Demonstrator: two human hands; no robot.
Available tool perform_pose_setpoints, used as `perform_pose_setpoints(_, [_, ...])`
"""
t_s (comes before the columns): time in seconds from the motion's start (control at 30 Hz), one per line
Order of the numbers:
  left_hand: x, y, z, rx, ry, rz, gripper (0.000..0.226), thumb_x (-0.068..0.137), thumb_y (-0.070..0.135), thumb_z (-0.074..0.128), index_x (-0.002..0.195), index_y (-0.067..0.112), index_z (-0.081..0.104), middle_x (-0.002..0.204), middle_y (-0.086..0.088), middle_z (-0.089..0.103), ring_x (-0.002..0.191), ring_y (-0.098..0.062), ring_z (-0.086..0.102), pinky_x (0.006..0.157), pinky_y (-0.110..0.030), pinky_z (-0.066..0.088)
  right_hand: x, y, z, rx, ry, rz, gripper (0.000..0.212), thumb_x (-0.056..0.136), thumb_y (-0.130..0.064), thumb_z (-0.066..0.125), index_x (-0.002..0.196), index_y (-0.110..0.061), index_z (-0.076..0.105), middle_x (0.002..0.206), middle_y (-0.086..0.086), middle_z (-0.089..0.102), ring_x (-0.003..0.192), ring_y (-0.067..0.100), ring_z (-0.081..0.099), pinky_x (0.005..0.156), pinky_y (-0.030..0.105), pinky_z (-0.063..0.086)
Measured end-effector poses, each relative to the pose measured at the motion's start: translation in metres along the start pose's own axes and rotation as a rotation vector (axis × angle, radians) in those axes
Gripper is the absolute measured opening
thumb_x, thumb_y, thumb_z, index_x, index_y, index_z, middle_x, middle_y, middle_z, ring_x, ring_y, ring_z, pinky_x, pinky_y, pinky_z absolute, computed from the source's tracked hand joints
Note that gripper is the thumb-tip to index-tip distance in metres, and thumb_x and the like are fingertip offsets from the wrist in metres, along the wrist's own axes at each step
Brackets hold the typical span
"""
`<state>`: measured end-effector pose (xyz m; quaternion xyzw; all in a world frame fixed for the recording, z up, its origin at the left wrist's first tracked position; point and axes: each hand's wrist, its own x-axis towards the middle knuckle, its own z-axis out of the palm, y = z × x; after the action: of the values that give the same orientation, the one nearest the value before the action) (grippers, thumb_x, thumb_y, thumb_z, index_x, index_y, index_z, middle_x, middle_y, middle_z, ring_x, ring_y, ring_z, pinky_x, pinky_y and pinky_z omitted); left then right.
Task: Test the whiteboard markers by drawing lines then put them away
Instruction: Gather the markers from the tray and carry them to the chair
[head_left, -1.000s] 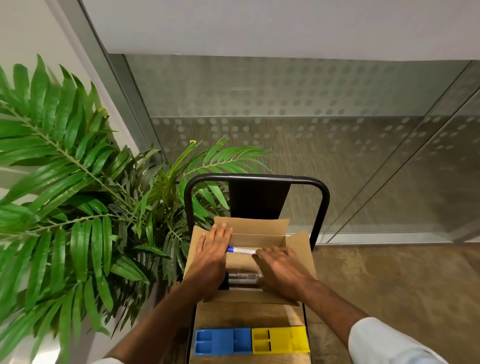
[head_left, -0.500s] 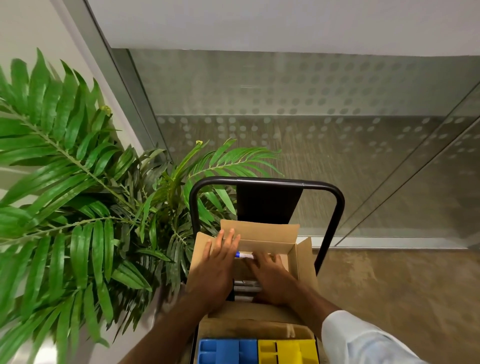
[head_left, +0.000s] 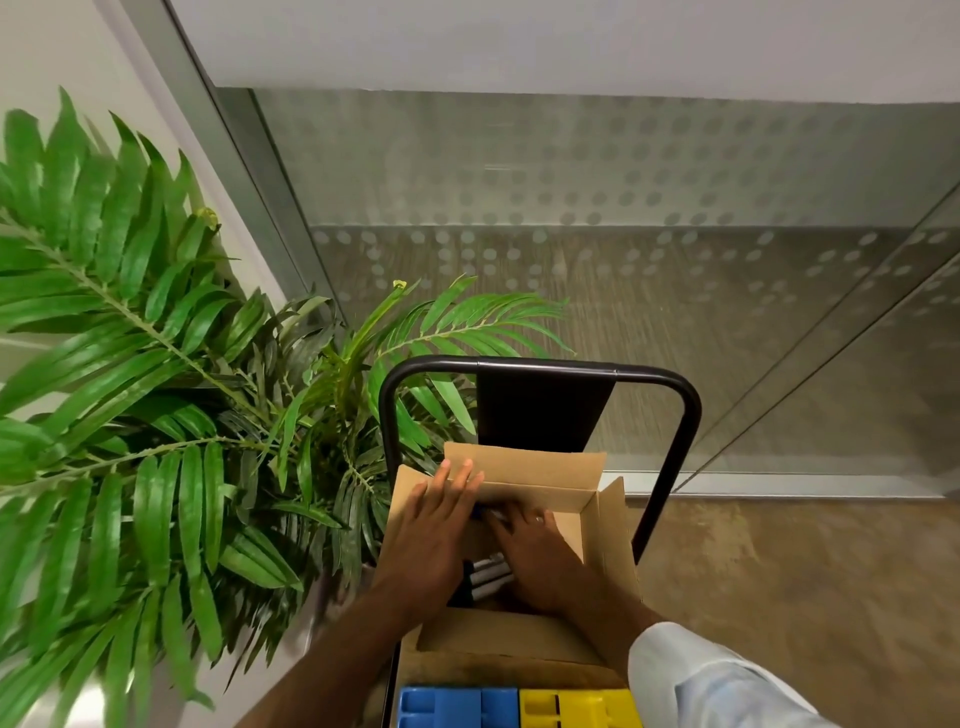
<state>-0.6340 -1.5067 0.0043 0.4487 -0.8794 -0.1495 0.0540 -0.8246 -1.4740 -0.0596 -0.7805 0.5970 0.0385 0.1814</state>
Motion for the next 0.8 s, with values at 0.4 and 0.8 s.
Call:
perform_pose_setpoints(0.4, [0.000, -0.012, -0.009, -0.151, 0.017, 0.044, 0.089, 0.088, -0.004, 0.051, 0.164, 0.024, 0.012, 0.171, 0.006, -0.002, 0.156, -0.011, -0.016, 0.128, -0.044, 0.009, 0.009, 0.005, 0.013, 0.035, -0.073, 0.022, 0.061, 0.086, -0.042, 0.066, 0.137, -0.024, 0.039, 0.145, 0.007, 0.042, 0.132, 0.030, 0.041, 0.111, 0.045, 0.038])
perform_pose_setpoints(0.8, [0.002, -0.012, -0.019, -0.166, 0.023, 0.061, 0.082, 0.095, -0.001, 0.046, 0.163, 0.023, 0.009, 0.171, 0.004, -0.005, 0.154, -0.008, -0.022, 0.128, -0.041, 0.002, 0.012, 0.001, 0.003, 0.064, -0.124, 0.031, 0.054, 0.086, -0.034, 0.069, 0.132, -0.022, 0.044, 0.136, 0.007, 0.053, 0.123, 0.028, 0.050, 0.105, 0.041, 0.042])
